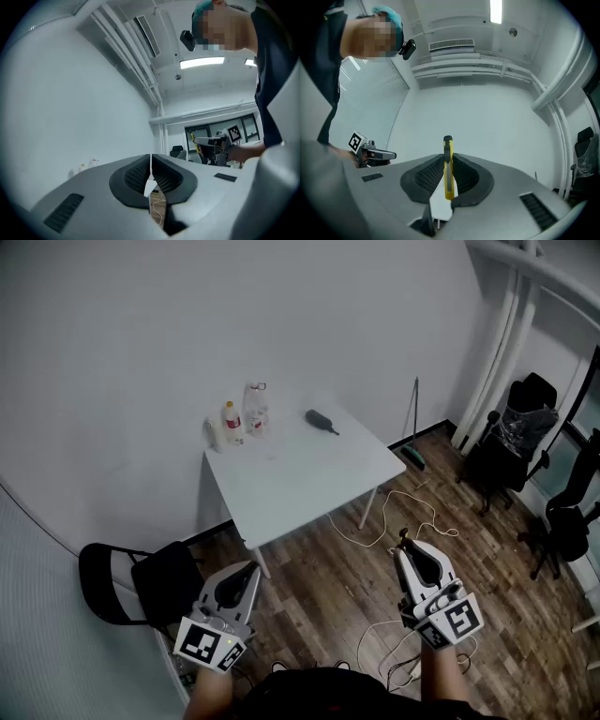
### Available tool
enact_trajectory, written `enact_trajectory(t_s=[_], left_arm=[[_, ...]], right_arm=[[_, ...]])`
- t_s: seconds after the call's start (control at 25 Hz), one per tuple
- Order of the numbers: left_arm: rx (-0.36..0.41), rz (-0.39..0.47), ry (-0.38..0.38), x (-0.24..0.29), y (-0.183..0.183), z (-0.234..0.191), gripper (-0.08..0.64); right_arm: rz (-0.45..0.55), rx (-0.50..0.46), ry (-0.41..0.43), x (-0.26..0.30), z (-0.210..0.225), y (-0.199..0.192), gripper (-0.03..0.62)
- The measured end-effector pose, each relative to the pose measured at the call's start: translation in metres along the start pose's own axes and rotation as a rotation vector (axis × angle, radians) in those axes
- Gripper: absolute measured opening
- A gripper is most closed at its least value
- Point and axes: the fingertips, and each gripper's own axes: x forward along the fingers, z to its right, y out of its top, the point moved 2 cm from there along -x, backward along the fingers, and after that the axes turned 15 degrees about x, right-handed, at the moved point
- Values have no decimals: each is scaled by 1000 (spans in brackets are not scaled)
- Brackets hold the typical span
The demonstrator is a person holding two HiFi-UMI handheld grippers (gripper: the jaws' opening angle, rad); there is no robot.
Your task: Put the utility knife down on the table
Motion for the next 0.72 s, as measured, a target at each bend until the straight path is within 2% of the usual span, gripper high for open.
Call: enact_trajectory(t_s=[0.16, 0.72], left_arm=[[-12, 0, -5, 0, -3, 1, 29], [-19, -13, -6, -5, -8, 6, 29]], right_arm=[[-36, -39, -25, -4, 7, -9, 66], [-27, -4, 9, -6, -1, -16, 66]])
